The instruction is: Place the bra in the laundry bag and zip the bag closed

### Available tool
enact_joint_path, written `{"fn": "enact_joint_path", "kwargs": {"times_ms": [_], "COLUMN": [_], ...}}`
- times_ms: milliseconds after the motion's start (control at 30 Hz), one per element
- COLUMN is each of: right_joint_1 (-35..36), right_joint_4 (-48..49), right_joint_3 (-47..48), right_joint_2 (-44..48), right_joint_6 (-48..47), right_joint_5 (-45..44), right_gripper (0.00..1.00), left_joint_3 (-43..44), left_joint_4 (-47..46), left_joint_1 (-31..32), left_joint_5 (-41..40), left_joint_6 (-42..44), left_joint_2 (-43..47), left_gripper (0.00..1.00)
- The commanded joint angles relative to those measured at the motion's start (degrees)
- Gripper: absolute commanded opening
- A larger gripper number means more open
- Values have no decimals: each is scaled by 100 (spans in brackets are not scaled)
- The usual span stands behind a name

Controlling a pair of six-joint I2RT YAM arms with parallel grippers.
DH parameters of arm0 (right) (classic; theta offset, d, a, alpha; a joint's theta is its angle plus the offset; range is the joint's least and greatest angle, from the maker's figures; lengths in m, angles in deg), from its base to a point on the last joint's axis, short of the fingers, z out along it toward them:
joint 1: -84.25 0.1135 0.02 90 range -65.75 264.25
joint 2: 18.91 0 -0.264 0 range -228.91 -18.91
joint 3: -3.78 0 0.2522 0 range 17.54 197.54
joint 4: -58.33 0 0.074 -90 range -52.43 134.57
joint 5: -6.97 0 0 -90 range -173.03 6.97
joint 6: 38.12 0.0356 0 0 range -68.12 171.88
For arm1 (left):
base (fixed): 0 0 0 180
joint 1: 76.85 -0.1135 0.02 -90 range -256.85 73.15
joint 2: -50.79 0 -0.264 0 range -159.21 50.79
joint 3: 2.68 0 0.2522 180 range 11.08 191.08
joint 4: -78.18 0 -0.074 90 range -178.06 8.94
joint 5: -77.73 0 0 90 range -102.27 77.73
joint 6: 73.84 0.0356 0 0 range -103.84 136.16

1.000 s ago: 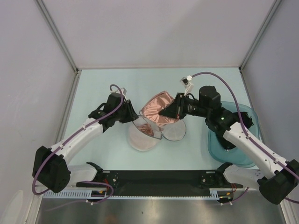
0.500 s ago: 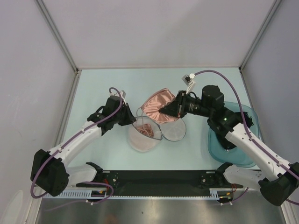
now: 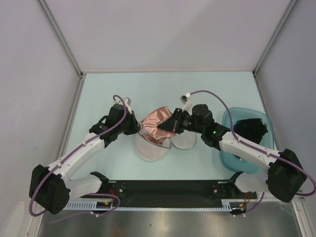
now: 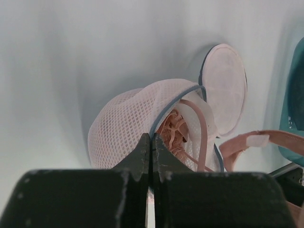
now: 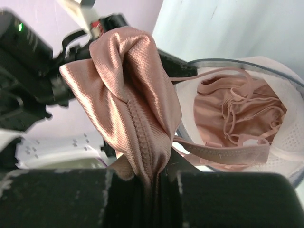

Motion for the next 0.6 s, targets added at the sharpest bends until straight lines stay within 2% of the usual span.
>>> {"fn": "enact_joint_path", "kwargs": {"times_ms": [0, 133, 367, 433, 567], "right_joint_1": [67, 199, 191, 199, 217], "right_joint_4": [1239, 1573, 2137, 1839, 533], "right_joint_3": [-443, -1004, -1068, -963, -445], "right_joint_2": [-28, -107, -757, -845, -942], "right_joint_6": [1263, 1546, 1458, 1073, -52], "right_joint_5": [-776, -1251, -840, -708, -619], "right_gripper": [0, 0, 0, 0, 0], "left_joint_3": [-106, -159, -186, -151, -107], "left_joint_4": [-303, -373, -356, -312, -277], "left_joint_1": [-34, -34, -34, -34, -34], "left_joint_5": [-46, -19, -37, -55, -37], "left_joint_6": [88, 87, 123, 184, 298], "left_joint_2": [281, 325, 369, 378, 387], "left_gripper": [0, 0, 0, 0, 0]}}
